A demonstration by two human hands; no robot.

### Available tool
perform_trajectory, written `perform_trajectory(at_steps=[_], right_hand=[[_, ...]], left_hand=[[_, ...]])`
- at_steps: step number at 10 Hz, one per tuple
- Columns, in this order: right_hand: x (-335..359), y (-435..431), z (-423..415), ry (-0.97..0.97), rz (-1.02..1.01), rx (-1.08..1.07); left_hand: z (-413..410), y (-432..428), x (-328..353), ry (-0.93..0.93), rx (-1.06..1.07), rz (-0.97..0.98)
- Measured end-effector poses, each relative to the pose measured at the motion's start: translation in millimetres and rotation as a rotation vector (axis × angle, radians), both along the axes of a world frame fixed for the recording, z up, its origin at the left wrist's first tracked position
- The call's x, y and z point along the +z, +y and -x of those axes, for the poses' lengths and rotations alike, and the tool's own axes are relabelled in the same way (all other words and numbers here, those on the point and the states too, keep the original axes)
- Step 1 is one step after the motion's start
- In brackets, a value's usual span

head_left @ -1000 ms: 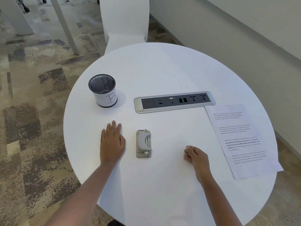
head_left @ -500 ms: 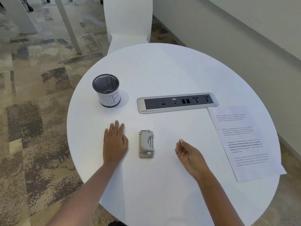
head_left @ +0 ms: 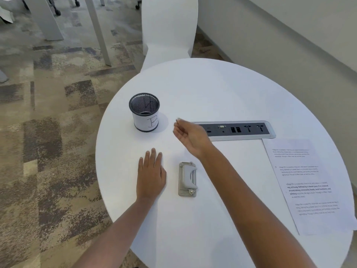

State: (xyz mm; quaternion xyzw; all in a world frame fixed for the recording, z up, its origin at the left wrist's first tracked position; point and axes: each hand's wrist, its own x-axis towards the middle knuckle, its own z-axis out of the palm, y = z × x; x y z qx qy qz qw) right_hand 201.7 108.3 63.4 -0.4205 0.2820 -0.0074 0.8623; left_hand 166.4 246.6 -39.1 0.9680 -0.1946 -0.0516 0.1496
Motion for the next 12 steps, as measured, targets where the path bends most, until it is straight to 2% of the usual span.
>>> perform_trajectory(at_steps=[2,3,5,8,12], right_hand=[[22,17,-58,0.005,0.171,0.042],[21,24,-77,0.026,0.346,0.071],[8,36,-95,0.023,0.833,0.163],[5,44,-95,0.016,1.003,0.223],[0,42,-99,0.021,0.903,0.181]], left_hand=[[-1,1,-1,0.0,-0.007,-0.015],[-2,1,0,0.004,-0.008,-0.019],[-3,2,0,0.012,-0.018,-0.043],[-3,2,-2,0.004,-0.024,-0.038],[-4,3,-3,0.009,-0.031,-0.03]])
